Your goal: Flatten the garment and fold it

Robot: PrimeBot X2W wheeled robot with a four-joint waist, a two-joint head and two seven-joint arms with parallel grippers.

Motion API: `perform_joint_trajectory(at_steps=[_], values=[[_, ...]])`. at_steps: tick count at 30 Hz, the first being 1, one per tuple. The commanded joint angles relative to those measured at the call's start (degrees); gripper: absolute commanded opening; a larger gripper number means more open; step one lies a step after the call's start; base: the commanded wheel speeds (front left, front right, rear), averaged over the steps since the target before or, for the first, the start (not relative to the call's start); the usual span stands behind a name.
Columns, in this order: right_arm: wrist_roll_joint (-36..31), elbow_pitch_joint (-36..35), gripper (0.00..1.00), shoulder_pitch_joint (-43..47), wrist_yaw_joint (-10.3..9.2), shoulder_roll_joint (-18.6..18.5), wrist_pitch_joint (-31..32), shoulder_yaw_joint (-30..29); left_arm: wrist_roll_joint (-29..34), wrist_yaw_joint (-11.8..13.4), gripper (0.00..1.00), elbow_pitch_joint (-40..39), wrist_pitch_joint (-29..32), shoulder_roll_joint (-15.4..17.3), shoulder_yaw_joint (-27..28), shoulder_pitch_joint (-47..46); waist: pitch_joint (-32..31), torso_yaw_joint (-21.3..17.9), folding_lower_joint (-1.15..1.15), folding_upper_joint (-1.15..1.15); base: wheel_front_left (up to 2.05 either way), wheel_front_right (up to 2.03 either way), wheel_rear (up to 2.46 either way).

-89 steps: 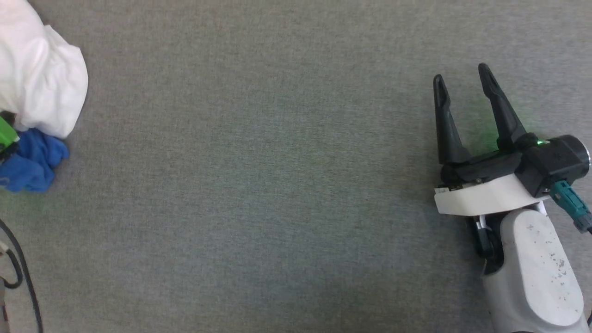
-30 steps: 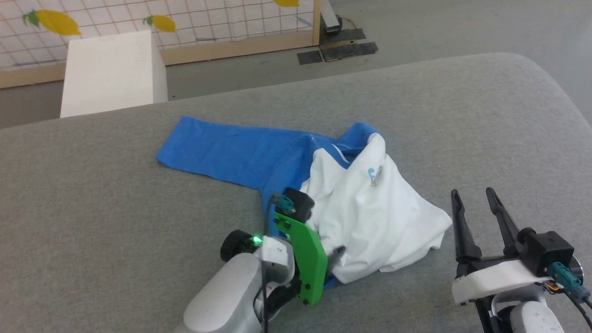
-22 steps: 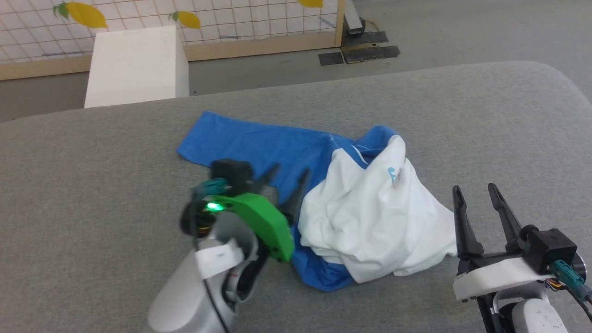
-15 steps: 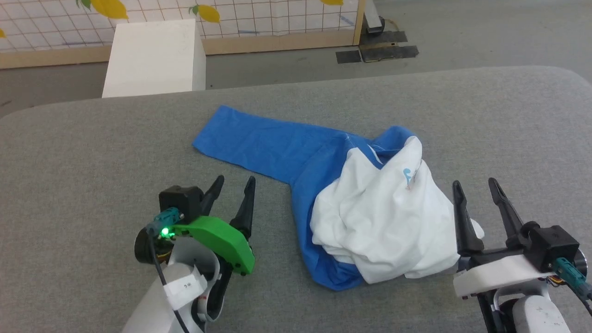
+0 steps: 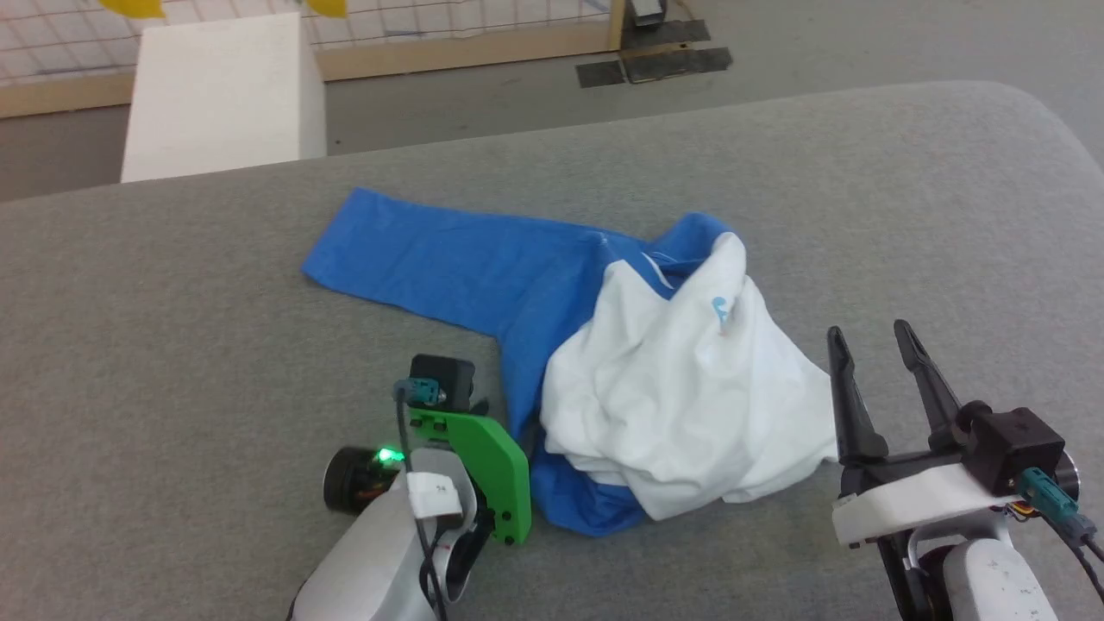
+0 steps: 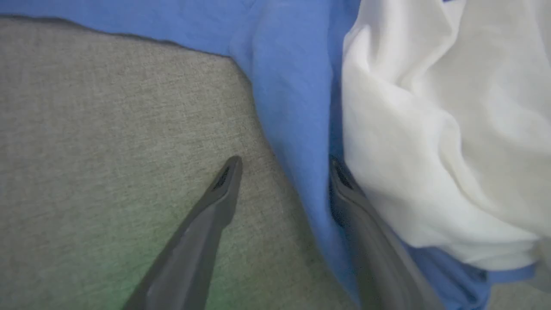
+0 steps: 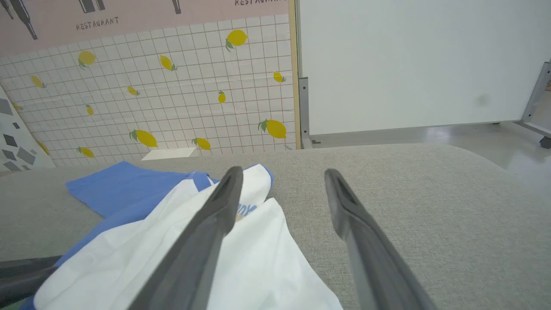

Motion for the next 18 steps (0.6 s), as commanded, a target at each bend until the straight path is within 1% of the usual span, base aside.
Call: perform_joint_trajectory(at_steps=[1, 3, 5, 6, 8, 9, 11, 16, 18], values=[[0.5, 0.2, 1.00, -0.4, -0.09, 0.0, -0.1, 0.1, 0.7, 1.4, 1.00, 0.9, 2.5, 0.8, -0.5, -0.4, 0.2, -1.7, 0.00, 0.00, 0.00, 0.00, 0.00], [0.4, 0.4, 1.00, -0.2, -0.09, 0.0, -0.1, 0.0, 1.6, 2.5, 1.00, 1.3, 6.7, 1.7, -1.8, -0.3, 0.0, -2.2, 0.00, 0.00, 0.00, 0.00, 0.00], [0.4, 0.4, 1.00, 0.0, -0.09, 0.0, -0.2, -0.2, 1.7, 2.7, 1.00, 0.8, 10.5, 2.4, -3.0, 0.2, -0.2, -2.4, 0.00, 0.00, 0.00, 0.00, 0.00], [0.4, 0.4, 1.00, 0.1, -0.09, 0.0, -0.2, -0.3, 1.6, 2.5, 0.78, 0.1, 12.0, 2.7, -3.4, 0.5, -0.3, -2.4, 0.00, 0.00, 0.00, 0.00, 0.00], [0.3, 0.5, 1.00, 0.2, -0.09, 0.0, -0.2, -0.5, 1.5, 2.1, 0.00, -1.6, 12.7, 3.2, -3.8, 0.9, -0.4, -2.3, 0.00, 0.00, 0.00, 0.00, 0.00], [0.3, 0.6, 1.00, 0.3, -0.09, 0.0, -0.3, -0.7, 1.4, 1.9, 0.00, -2.4, 12.4, 3.3, -3.8, 1.1, -0.5, -2.0, 0.00, 0.00, 0.00, 0.00, 0.00], [0.4, 0.5, 1.00, 0.4, -0.09, 0.0, -0.3, -0.9, 1.7, 2.5, 0.00, -4.5, 9.3, 3.4, -2.9, 1.3, -0.7, -1.3, 0.00, 0.00, 0.00, 0.00, 0.00], [0.3, 0.1, 1.00, 0.6, -0.09, 0.0, -0.3, -1.2, 2.4, 7.1, 0.00, -9.1, -3.7, 3.8, 3.0, 2.3, -1.1, 1.3, 0.00, 0.00, 0.00, 0.00, 0.00], [0.1, -0.1, 1.00, 0.6, -0.09, 0.0, -0.3, -1.4, 1.6, 8.3, 0.00, -10.9, -7.1, 4.4, 5.6, 3.6, -1.3, 2.7, 0.00, 0.00, 0.00, 0.00, 0.00]])
